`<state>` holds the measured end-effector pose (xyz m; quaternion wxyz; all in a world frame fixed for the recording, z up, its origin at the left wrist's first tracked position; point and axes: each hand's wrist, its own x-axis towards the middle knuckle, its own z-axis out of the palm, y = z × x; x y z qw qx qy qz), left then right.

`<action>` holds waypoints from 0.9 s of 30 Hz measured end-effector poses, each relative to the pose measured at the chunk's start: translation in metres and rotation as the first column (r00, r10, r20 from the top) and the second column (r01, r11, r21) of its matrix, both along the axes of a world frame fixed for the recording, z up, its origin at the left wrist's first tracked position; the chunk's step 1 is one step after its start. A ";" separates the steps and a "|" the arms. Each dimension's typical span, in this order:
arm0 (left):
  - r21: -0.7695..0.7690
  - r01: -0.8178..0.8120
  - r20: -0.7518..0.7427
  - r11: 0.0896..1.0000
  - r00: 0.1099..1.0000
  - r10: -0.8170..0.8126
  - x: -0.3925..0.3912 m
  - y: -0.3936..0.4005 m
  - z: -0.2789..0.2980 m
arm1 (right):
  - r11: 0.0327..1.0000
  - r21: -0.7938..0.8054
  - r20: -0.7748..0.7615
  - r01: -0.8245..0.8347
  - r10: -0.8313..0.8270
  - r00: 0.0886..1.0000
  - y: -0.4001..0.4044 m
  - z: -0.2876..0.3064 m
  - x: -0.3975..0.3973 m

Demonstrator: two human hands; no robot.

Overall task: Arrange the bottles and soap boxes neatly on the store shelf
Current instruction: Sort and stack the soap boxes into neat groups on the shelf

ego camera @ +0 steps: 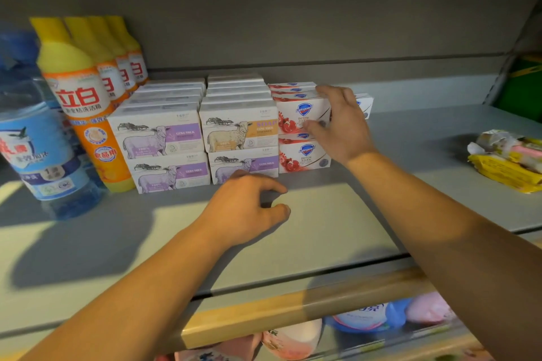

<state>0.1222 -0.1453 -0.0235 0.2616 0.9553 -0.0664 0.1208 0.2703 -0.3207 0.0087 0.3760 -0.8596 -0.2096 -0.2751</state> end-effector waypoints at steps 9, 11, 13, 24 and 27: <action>-0.314 -0.144 0.042 0.938 0.985 0.165 0.006 0.004 0.006 | 0.973 0.045 -0.094 0.226 -0.221 0.971 -0.060 -0.018 0.051; -0.357 -0.165 0.048 0.919 0.980 0.195 0.010 0.005 0.005 | 0.973 -0.047 -0.096 0.225 -0.228 0.969 -0.063 -0.021 0.070; -0.367 -0.172 0.048 0.914 0.978 0.203 0.012 0.006 0.004 | 0.966 -0.134 -0.101 0.219 -0.233 0.967 -0.060 -0.023 0.090; -0.349 -0.152 0.056 0.925 0.982 0.183 0.013 0.008 0.000 | 0.769 -0.558 -0.024 0.312 -0.391 0.920 -0.047 -0.022 0.159; -0.371 -0.142 0.057 0.917 0.983 0.176 0.013 0.007 0.001 | 0.695 -0.576 0.119 0.431 -0.450 0.885 -0.052 -0.017 0.156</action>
